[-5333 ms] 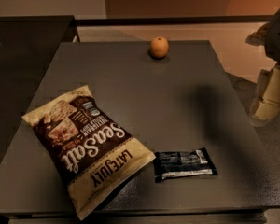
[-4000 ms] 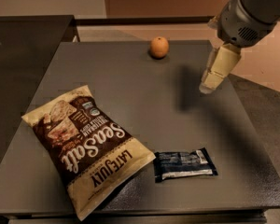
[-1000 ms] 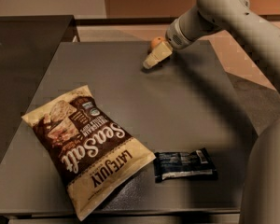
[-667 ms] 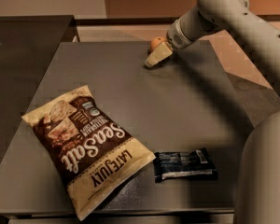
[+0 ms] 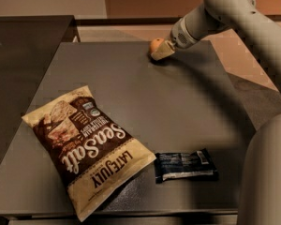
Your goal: Move orange near brown chip bag
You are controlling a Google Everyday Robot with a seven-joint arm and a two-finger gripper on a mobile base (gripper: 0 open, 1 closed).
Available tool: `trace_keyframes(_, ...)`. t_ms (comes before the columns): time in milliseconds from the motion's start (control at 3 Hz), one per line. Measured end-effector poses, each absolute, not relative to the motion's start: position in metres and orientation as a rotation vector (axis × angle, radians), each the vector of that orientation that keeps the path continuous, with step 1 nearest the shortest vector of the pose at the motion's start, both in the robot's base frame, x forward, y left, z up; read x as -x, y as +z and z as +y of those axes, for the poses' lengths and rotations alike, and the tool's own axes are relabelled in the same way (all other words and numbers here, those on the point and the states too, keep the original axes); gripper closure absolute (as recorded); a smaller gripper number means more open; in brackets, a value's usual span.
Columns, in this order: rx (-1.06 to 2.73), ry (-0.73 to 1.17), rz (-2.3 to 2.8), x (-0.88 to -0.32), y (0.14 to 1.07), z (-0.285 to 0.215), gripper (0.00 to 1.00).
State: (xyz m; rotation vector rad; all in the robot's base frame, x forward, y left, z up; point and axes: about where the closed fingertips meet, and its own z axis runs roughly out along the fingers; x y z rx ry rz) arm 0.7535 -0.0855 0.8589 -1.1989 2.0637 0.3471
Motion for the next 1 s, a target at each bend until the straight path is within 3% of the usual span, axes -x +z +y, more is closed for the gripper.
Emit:
trace_keyframes(333, 1.269, 0.388, 2.015, -0.727, 0.868, -0.081, 0.87)
trace_keyframes(667, 1.404, 0.446, 1.947, -0.679, 0.876, -0.069, 1.0)
trace_keyframes(1000, 1.544, 0.492, 1.892, -0.632, 0.881, -0.063, 1.0)
